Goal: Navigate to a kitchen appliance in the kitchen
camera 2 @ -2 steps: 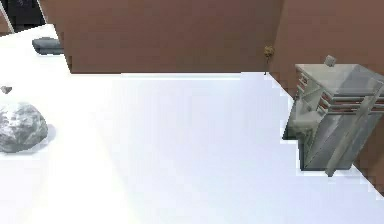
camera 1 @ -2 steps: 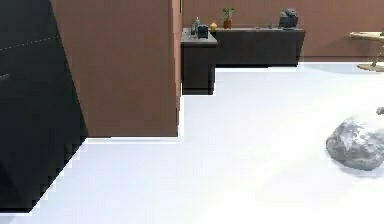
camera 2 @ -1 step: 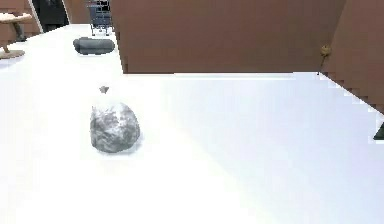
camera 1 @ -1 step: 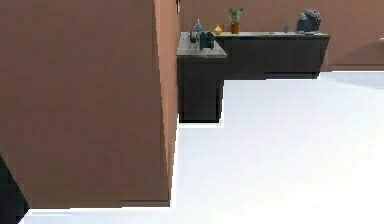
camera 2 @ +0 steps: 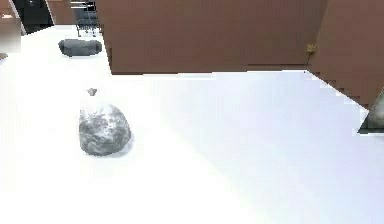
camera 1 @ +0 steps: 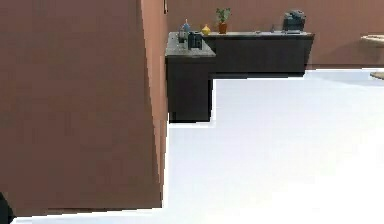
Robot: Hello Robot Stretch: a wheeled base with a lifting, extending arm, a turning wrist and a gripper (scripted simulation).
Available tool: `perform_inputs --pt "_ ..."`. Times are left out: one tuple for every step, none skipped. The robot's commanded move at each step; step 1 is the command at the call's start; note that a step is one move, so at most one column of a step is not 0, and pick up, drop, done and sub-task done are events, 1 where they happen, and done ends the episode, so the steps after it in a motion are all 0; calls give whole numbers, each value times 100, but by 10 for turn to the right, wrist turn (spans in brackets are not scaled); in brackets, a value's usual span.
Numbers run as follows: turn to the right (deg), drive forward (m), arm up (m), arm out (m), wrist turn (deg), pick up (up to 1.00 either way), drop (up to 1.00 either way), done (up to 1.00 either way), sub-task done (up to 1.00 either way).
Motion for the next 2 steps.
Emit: perform_inputs --pt "0 100 0 0 0 0 0 0 0" --pt "0 100 0 0 0 0 0 0 0"
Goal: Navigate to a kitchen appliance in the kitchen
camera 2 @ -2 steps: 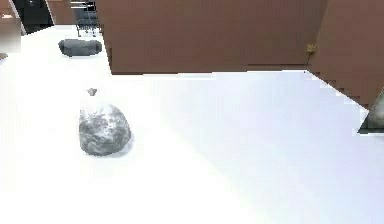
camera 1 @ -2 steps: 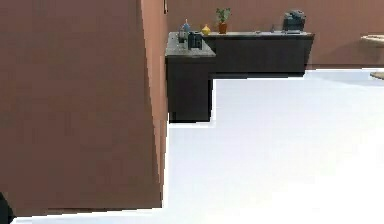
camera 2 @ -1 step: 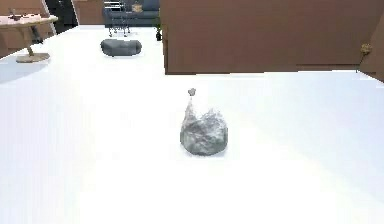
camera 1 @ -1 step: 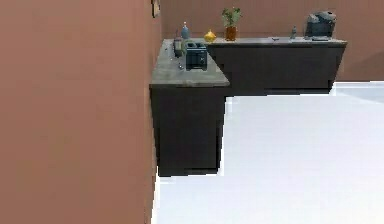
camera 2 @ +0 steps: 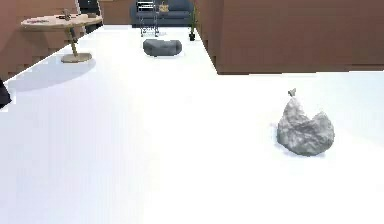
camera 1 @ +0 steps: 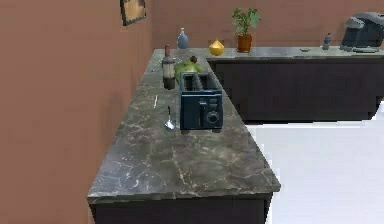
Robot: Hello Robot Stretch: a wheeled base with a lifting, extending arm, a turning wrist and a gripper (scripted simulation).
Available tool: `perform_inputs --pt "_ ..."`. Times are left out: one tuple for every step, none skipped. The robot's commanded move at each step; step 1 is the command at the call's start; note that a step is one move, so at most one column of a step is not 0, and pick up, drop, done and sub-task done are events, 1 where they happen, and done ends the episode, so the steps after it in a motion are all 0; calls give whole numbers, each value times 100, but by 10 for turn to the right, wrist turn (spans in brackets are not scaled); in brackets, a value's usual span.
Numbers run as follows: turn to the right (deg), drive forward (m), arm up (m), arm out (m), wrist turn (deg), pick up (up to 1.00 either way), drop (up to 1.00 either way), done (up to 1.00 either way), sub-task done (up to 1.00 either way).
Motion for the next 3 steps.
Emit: perform_inputs --pt "270 0 0 0 0 0 0 0 0" --pt "0 5 0 0 0 0 0 0 0" --pt "-240 0 0 0 0 0 0 0 0"
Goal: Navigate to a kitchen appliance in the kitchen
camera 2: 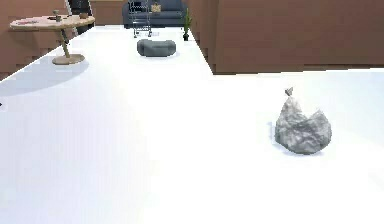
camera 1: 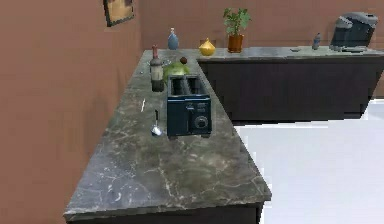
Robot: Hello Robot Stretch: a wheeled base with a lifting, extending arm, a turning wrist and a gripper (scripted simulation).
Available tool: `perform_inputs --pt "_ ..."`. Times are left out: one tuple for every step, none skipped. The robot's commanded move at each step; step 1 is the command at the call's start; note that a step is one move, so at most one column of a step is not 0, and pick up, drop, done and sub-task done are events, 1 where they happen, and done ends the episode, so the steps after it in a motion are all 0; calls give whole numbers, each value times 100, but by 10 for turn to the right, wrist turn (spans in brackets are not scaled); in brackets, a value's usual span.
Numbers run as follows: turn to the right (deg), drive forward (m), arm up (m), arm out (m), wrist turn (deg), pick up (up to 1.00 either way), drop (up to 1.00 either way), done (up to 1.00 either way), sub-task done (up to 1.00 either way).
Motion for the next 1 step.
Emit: perform_inputs --pt "0 0 0 0 0 0 0 100 0"
